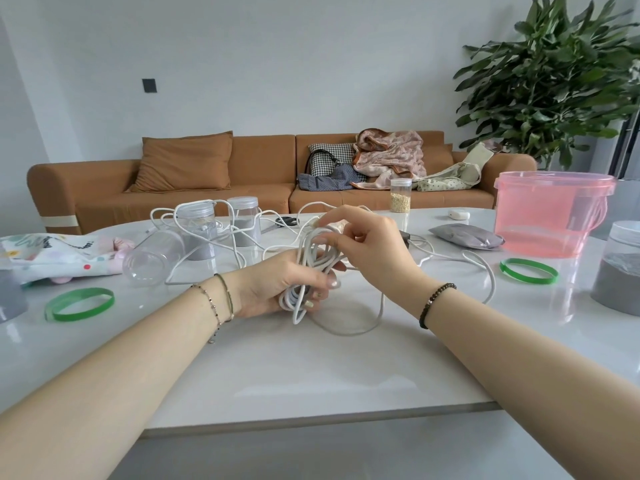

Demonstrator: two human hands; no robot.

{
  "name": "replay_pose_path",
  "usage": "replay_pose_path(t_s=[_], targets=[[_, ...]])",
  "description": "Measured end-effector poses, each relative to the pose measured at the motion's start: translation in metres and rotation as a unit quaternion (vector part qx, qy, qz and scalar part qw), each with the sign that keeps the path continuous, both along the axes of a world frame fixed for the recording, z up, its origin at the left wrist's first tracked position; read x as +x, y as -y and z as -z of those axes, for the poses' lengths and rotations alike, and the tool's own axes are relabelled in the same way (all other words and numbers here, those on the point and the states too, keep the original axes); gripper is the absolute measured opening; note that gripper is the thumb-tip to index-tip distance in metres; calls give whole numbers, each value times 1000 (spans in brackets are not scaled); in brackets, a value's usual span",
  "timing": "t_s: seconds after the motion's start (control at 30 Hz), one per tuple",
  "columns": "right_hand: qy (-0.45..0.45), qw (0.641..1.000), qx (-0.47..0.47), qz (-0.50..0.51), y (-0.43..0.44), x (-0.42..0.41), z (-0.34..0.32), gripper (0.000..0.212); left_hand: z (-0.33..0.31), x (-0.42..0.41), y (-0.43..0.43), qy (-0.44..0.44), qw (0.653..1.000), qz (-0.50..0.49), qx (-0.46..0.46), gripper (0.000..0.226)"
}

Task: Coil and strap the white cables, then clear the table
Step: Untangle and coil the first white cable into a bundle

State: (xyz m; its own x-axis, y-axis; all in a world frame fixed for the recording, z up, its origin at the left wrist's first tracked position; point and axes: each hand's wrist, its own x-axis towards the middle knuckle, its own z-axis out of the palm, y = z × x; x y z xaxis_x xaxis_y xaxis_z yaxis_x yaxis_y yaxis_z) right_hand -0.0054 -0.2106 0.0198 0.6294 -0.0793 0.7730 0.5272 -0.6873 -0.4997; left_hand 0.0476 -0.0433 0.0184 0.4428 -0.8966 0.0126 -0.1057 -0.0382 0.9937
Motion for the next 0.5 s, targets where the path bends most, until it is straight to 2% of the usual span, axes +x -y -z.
replay_pose_path(t_s=[0.17, 0.27, 0.43, 0.5], targets=[[-18, 1000, 23, -3, 0, 0, -1, 4, 1, 1, -2, 43, 999, 14, 5, 42], [-12, 1000, 22, 7, 0, 0, -1, 3, 2, -1, 2, 33, 999, -26, -15, 43], [-3, 1000, 4, 25, 2, 3, 1, 3, 1, -3, 3, 35, 997, -66, -13, 29], [-1, 999, -12, 35, 2, 4, 2, 4, 1, -3, 3, 24, 997, -69, -14, 31]])
